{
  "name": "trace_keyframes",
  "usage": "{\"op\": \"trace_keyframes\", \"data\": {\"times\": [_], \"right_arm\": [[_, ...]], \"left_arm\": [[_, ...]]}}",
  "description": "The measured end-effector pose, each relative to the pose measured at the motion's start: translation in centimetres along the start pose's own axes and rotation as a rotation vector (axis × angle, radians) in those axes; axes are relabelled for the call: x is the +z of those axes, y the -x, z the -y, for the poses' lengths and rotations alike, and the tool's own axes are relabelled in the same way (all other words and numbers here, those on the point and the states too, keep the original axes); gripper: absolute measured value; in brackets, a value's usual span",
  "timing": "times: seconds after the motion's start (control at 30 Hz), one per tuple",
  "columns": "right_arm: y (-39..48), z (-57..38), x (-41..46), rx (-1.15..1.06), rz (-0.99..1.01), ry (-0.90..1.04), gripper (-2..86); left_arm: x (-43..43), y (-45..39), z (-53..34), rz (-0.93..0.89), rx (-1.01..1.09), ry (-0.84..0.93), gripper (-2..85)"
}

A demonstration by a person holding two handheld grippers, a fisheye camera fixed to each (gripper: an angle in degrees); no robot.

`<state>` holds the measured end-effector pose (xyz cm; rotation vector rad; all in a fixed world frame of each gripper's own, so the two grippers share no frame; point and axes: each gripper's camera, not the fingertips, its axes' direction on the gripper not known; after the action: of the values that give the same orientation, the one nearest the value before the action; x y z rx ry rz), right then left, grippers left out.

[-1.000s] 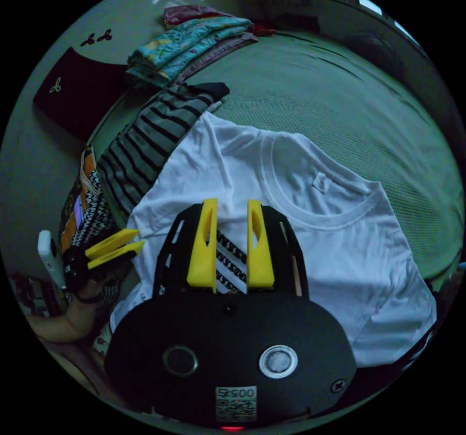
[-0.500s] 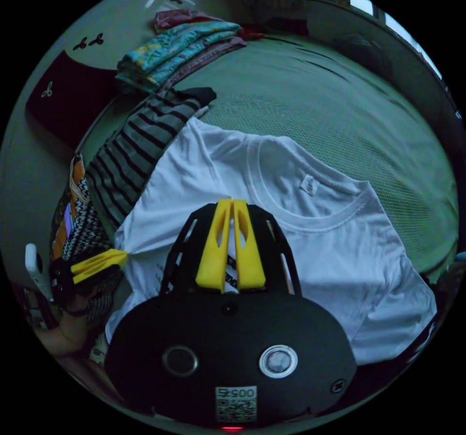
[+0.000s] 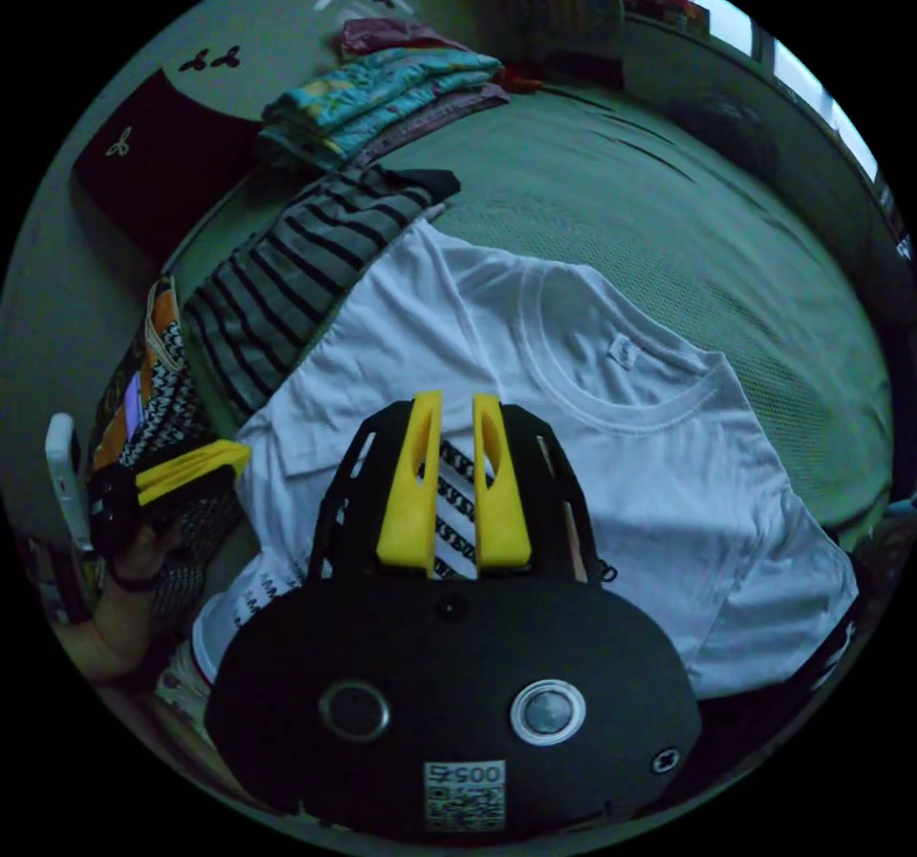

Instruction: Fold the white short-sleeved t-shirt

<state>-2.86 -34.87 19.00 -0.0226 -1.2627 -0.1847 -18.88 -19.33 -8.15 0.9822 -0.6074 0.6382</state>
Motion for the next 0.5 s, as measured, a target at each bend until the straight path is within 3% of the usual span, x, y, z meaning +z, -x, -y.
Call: {"op": "trace_keyframes", "data": {"times": [0.2, 0.5], "right_arm": [[1.0, -0.7, 1.8, 0.051, -0.085, 0.011, 6.2], [0.5, -4.9, -1.9, 0.095, -0.032, -0.043, 6.0]], "left_arm": [[2.3, -1.8, 2.4, 0.129, -0.045, 0.034, -0.3], [1.4, -6.0, 3.0, 0.094, -0.004, 0.041, -0.2]]}}
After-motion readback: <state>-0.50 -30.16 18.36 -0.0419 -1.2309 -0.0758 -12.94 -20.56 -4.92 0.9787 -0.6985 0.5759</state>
